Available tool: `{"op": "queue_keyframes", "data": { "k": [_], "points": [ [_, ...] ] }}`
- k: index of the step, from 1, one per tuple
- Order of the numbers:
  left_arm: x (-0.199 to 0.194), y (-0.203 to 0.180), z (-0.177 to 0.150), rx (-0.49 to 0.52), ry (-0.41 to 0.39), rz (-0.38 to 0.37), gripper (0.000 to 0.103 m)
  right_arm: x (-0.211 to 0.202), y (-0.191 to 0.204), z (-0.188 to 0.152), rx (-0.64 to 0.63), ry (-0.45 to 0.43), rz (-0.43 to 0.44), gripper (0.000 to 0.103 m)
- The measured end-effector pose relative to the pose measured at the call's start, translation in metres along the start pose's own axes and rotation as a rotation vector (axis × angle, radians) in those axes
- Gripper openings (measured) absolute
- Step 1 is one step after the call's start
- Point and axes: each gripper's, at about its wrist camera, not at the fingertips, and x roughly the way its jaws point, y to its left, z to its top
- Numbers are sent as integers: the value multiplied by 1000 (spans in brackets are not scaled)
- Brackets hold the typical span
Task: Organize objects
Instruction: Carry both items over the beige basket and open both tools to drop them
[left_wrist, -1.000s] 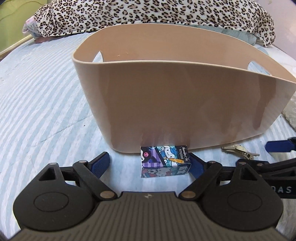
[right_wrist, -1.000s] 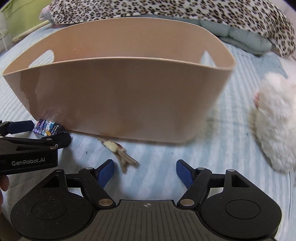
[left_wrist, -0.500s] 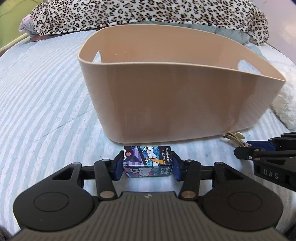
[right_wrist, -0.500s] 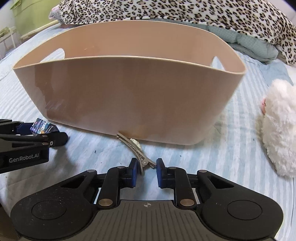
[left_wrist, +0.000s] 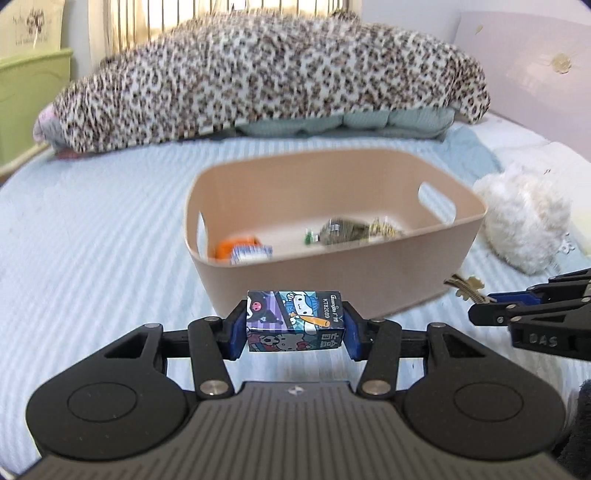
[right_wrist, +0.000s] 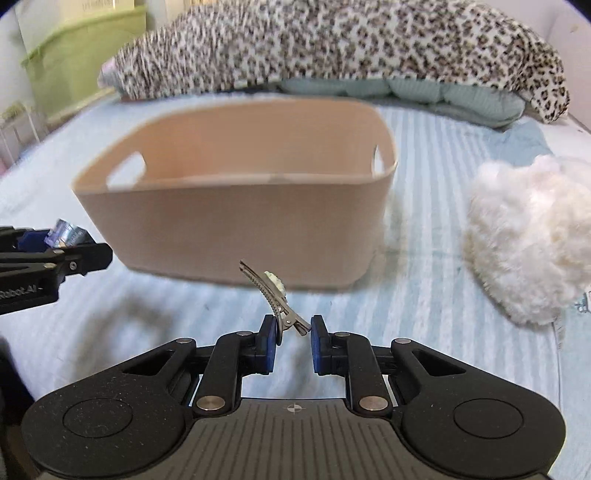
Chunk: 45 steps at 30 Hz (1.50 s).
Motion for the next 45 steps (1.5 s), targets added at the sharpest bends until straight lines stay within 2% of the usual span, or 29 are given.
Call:
{"op": "queue_keyframes", "data": {
  "k": [3,8,14,19,22,27,30,34,35,36,37,39,40,42,45],
  "points": [
    [-12,1,13,24,-52,16,52,-18,-1,8,-3,-63,16,17],
    [-11,3,44,35,-106,46,52,-34,-7,39,42,-169,25,17],
    [12,8,77,47,-119,89,52,-26,-6,80,62,-236,-16,17],
    [37,16,99,15,-103,120,52,4,-2,98,51,-214,-52,17],
    [58,18,105,4,-60,126,52,27,2,103,47,-184,-72,17],
    [93,19,102,18,40,133,52,59,3,102,49,-121,-104,17],
    [106,19,95,28,56,148,52,71,3,98,47,-86,-119,17],
    [117,20,88,34,120,124,53,81,3,93,40,-41,-121,18],
    [118,20,87,36,126,123,54,81,2,93,46,-34,-114,22],
    [117,21,86,38,129,124,55,80,1,92,57,-35,-111,32],
    [115,21,85,39,131,125,63,78,1,91,62,-37,-105,33],
    [107,22,85,31,118,126,73,71,2,91,59,-50,-96,44],
    [102,23,85,27,104,121,74,64,3,91,49,-63,-100,46],
    [92,23,87,20,93,107,78,53,7,91,32,-85,-112,57],
    [73,26,90,2,77,92,82,31,9,92,42,-118,-110,66]
  ]
}}
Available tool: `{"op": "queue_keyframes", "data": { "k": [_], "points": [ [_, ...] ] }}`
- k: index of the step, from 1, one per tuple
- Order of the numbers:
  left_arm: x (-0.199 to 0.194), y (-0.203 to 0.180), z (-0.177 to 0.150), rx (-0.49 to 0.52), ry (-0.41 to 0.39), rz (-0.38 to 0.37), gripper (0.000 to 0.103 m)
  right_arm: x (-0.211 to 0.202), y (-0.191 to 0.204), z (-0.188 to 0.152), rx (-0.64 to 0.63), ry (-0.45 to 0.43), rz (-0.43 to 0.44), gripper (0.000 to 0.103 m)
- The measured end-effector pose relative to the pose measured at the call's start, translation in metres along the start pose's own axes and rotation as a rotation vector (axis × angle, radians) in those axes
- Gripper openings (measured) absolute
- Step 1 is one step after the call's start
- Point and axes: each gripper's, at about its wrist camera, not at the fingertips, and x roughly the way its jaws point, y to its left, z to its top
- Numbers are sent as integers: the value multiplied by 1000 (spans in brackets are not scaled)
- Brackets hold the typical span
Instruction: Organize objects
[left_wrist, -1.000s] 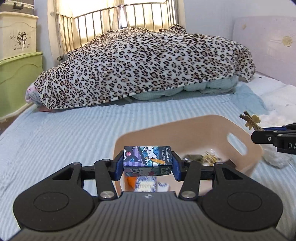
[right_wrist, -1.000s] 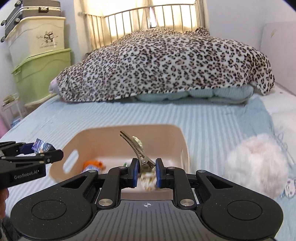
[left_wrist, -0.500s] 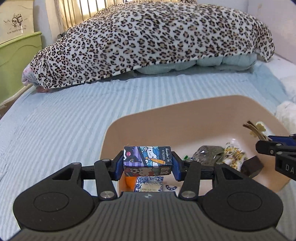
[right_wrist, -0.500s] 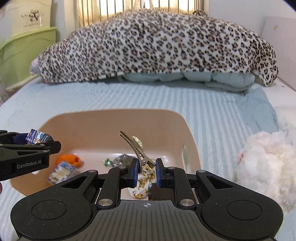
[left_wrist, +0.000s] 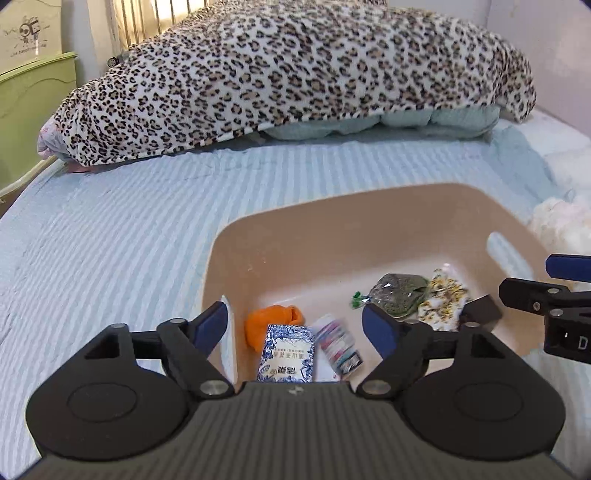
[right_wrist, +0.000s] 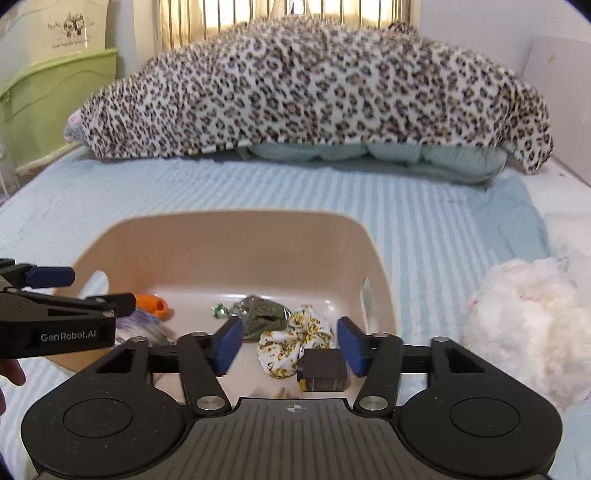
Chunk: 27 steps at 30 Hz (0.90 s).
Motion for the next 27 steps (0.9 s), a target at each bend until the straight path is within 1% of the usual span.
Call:
{"op": "queue_keyframes", "data": {
  "k": [1,3,5,7,17,27],
  "points": [
    [-7,1,0,-7,-6,-2,83,-8,0,1,7,-7,3,67],
    [-19,3,-1,-19,-16,-6,85,-21,0,1,10,-16,7,76],
    [-31,5,-2,-21,-26,-20,86,-34,3,-1,1,-22,9,78],
    [-42,7,-5,-26,-36,-30,87,-47,6,-5,-9,-34,6,78],
    [-93,16,-30,-62,-83,-25,87,-97,20,-23,-9,-88,11,79],
    [-133,22,-60,-64,-103,-25,87,-131,27,-46,12,-95,40,80]
  ]
}}
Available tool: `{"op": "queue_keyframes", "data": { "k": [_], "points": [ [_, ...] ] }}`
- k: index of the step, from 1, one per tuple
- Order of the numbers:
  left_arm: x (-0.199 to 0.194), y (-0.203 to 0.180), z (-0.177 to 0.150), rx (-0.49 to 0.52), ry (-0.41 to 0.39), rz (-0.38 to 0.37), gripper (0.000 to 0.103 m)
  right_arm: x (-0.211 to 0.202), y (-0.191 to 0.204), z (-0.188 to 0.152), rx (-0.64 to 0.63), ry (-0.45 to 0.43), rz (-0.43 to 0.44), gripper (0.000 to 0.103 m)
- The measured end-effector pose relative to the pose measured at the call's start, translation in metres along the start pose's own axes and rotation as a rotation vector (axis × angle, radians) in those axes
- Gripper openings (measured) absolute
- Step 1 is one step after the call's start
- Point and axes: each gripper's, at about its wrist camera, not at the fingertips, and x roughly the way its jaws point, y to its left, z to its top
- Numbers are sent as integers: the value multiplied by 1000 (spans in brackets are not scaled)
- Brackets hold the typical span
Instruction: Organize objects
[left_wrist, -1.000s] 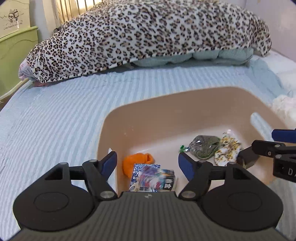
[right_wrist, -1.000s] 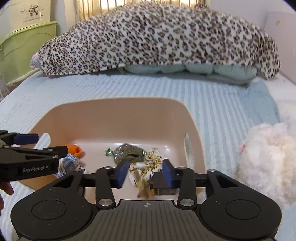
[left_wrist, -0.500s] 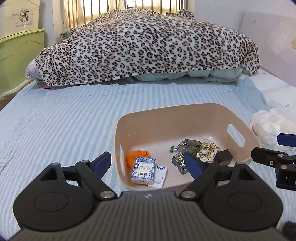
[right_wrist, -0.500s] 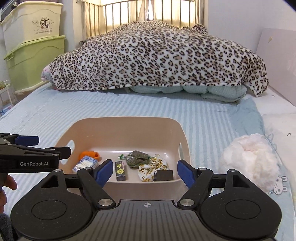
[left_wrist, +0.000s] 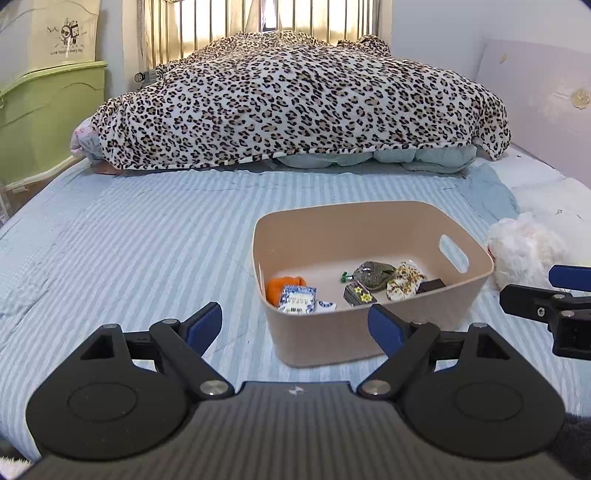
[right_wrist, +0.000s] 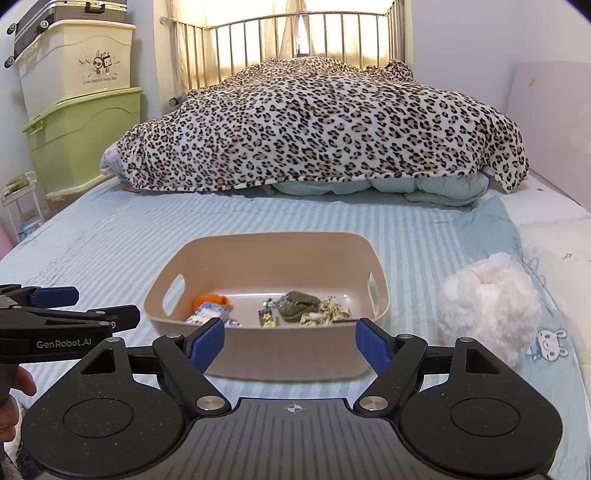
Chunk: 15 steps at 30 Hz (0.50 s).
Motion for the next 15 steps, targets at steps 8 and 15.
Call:
{"op": "queue_keyframes", "data": {
  "k": [8,15],
  "points": [
    [-31,-1,-19,24,-10,-20,87,-20,5,-21,33,16,24,81],
    [-56,-2,-31,19,-20,-29,87,-40,10,-34,62,12,54,82]
  ]
}}
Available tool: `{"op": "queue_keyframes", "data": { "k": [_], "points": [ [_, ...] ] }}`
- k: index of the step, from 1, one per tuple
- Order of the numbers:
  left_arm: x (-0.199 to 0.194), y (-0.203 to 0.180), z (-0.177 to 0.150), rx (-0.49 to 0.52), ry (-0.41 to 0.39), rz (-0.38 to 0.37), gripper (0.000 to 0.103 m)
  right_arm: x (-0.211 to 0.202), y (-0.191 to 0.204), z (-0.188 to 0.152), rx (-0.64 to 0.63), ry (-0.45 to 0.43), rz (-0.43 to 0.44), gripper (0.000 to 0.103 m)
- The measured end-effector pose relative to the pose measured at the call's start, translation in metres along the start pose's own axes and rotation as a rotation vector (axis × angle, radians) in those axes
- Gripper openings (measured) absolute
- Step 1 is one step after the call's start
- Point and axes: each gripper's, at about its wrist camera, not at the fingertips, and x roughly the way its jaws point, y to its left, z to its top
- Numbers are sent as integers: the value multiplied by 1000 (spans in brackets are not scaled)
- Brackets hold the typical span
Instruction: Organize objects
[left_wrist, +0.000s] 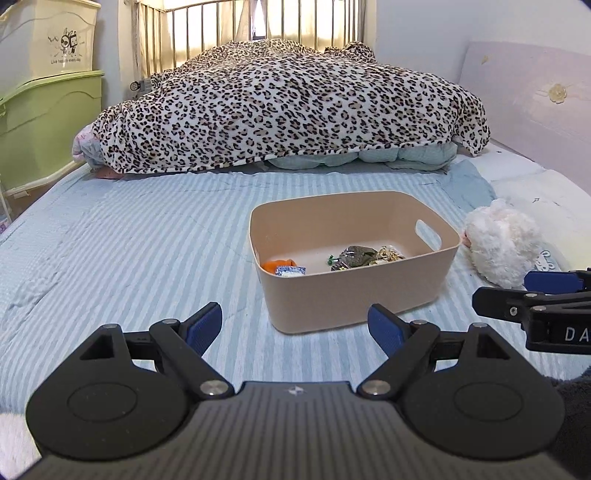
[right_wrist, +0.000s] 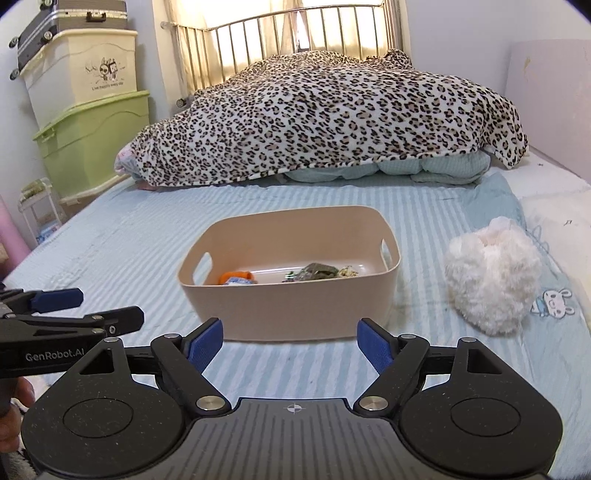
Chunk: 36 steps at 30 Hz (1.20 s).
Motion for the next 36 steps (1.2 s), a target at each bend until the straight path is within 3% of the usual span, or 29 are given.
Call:
{"op": "queue_keyframes", "data": {
  "k": [9,36],
  "points": [
    [-25,-1,-12,-1,-8,-4,87,-24,16,-18,-50,-37,-25,86],
    [-58,2,-50,-22,32,-41,87,-56,15,-58,21,31,-26,88]
  ]
}}
